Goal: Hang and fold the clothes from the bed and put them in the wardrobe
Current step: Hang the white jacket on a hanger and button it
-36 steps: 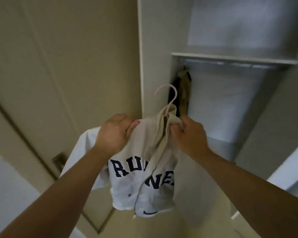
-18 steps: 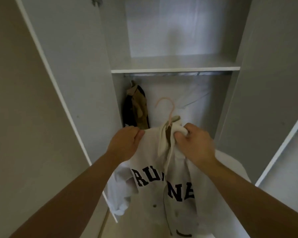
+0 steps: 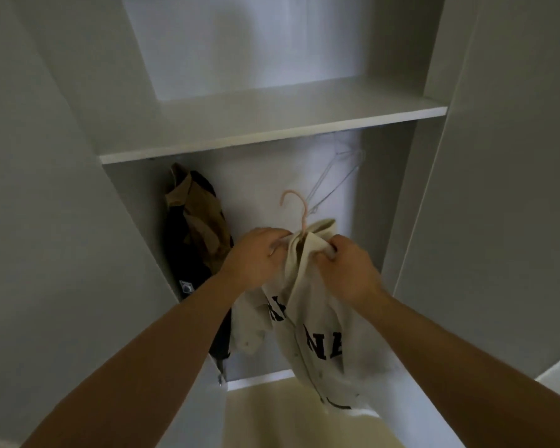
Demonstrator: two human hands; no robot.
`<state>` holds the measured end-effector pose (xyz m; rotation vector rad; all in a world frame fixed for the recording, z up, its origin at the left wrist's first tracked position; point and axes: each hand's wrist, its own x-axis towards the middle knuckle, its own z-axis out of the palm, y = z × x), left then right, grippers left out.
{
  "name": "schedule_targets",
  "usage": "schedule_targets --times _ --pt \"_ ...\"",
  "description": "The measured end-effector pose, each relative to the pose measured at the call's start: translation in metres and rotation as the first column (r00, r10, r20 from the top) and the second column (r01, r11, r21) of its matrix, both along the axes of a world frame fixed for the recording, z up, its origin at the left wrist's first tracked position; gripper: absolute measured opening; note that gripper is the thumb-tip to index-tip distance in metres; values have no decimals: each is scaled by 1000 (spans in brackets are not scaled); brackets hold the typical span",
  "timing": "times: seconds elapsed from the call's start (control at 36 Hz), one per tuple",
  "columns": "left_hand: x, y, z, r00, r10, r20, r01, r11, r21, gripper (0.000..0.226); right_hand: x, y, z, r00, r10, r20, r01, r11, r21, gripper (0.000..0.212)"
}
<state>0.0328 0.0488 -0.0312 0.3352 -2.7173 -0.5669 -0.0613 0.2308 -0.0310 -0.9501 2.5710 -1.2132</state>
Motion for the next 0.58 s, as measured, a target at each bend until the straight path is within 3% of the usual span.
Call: schedule_targets --times 0.17,0.42,0.58 --pt "-58 -70 0 996 -72 48 70 996 50 43 -37 -73 -16 998 -21 53 23 999 -27 17" --pt "-113 -149 -25 996 -6 -91 19 989 146 32 -74 -169 -25 988 8 157 0 999 -54 14" --pt "-135 -193 -29 996 34 -77 -25 994 111 30 -90 -221 -34 976 24 217 -9 998 -66 33"
